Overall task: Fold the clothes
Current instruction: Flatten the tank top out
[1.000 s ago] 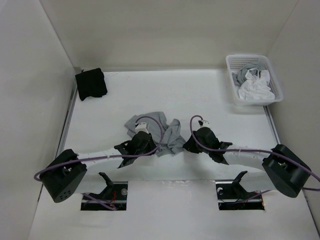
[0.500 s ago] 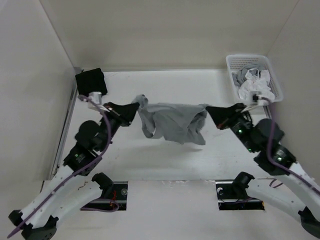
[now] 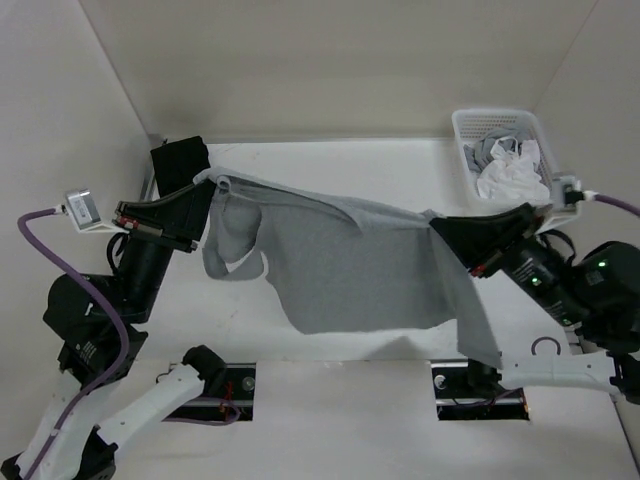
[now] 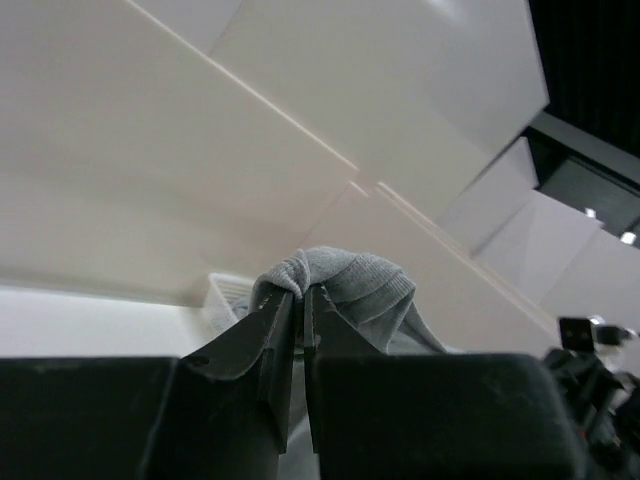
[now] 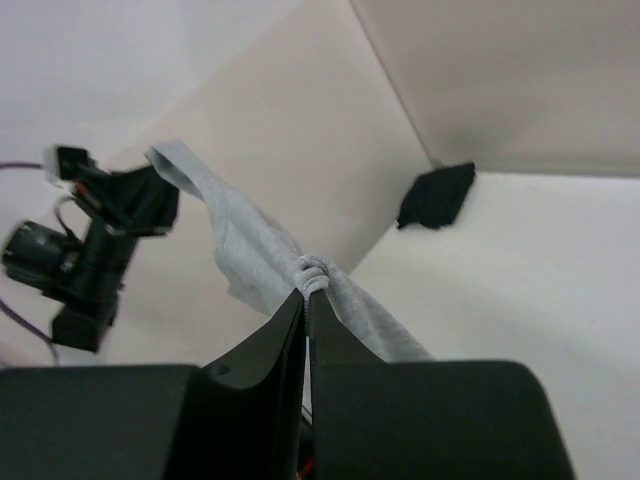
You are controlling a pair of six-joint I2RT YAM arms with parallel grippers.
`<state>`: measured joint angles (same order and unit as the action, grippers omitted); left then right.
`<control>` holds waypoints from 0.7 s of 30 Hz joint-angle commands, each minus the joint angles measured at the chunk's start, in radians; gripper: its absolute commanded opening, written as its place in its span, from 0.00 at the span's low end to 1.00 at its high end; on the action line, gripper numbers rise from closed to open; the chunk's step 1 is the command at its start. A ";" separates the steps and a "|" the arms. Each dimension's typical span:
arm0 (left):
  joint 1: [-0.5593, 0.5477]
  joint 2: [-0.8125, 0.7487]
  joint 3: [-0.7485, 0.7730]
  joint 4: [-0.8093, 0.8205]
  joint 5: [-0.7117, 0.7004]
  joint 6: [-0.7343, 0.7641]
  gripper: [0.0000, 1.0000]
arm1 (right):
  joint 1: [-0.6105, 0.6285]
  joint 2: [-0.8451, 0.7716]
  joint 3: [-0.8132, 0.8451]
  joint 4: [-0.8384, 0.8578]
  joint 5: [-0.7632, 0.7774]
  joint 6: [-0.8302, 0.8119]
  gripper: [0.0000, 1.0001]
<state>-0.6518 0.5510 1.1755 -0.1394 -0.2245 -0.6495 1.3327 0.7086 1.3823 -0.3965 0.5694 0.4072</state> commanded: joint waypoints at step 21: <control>0.208 1.129 0.275 0.197 -0.078 0.194 0.42 | -0.992 0.704 -0.460 0.504 -0.557 0.268 0.49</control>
<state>-0.4328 1.9553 1.6604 -0.0696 -0.2604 -0.4377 0.2951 1.4525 0.9058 0.0109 0.0113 0.6968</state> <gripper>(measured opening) 0.432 0.467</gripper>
